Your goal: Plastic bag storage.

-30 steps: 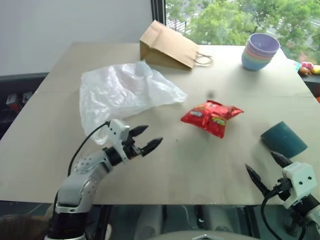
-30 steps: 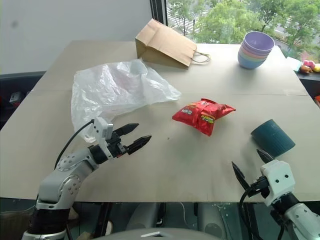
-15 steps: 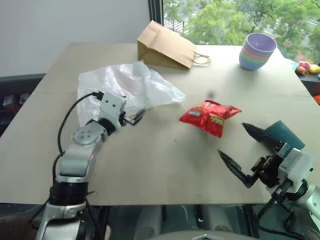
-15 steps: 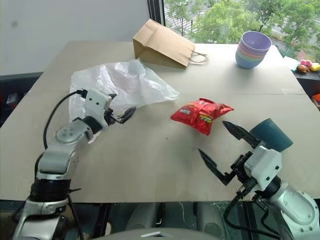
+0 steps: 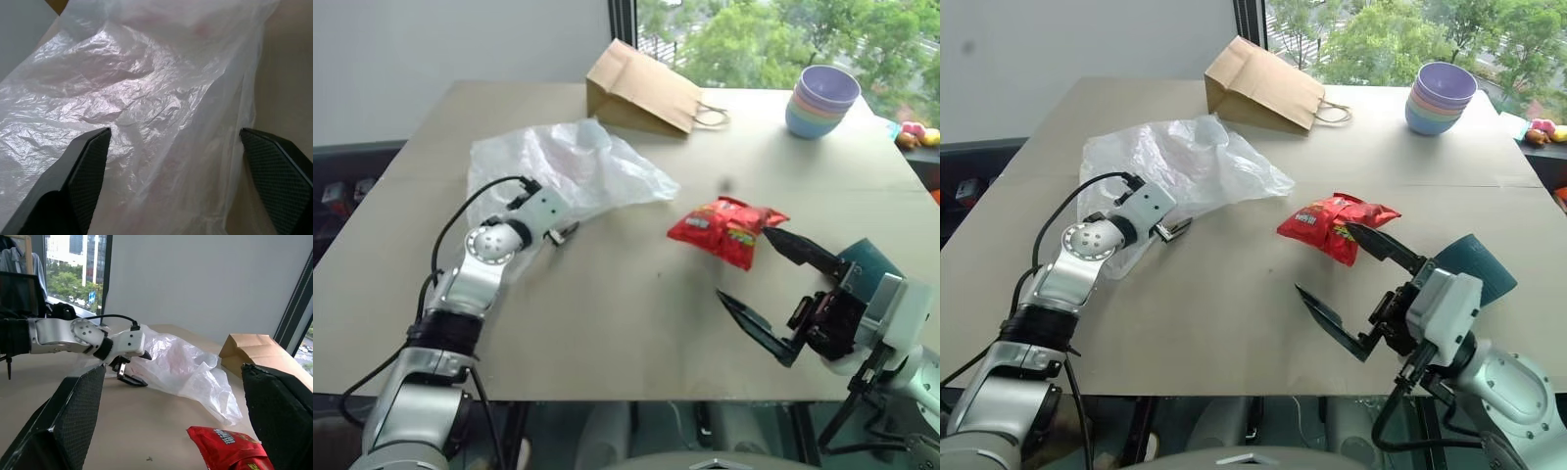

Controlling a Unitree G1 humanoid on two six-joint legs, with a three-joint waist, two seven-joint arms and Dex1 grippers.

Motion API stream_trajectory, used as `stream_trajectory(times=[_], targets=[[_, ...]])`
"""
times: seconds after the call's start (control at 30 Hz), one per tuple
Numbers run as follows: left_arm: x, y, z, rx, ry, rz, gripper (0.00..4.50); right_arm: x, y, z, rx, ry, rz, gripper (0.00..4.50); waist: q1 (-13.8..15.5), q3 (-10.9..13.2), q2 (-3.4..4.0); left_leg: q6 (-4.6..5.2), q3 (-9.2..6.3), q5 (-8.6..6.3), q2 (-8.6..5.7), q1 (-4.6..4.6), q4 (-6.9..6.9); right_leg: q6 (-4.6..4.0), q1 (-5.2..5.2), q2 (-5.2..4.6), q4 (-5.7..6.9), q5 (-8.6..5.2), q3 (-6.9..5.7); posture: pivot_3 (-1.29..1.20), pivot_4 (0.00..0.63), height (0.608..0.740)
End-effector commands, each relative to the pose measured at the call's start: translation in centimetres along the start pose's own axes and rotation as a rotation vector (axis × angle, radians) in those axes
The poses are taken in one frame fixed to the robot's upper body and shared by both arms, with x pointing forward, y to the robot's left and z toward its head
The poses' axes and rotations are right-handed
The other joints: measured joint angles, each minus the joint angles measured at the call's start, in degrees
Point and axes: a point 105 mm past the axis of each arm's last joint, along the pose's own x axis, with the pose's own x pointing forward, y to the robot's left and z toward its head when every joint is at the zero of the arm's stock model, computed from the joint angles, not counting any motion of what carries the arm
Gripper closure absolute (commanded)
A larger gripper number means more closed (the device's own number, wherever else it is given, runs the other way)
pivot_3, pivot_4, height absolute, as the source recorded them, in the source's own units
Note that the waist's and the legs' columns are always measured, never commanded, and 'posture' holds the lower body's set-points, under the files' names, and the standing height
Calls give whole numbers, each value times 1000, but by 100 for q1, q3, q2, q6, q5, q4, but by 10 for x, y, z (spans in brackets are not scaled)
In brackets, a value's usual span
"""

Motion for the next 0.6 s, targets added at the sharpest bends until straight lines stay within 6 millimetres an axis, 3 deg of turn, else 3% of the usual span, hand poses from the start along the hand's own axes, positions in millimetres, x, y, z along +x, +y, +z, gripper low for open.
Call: stream_trajectory(times=[0.03,0.2,0.43,0.6], targets=[[3,18,9,10,-44,57,2197,0,2,7,-35,-11,-2,0,-4,1,-1,0,0,0,0,0,0,0,0,0,0,0,0,0,150,740],[2,30,15,-53,-94,88,4460,-3,-3,1,-52,24,-26,0,-7,1,-3,0,0,0,0,-4,0,15,-1,0,0,9,0,0,150,740],[-6,46,41,-210,-205,110,4460,-12,-4,-4,-53,70,-28,0,-13,1,-4,0,-1,0,0,-3,0,17,-1,0,1,11,0,0,150,740],[-13,55,61,-380,-250,113,4460,-13,-25,-39,-328,303,-25,0,-20,-3,-12,0,0,0,-1,-4,6,16,0,-1,2,10,0,0,150,740]])
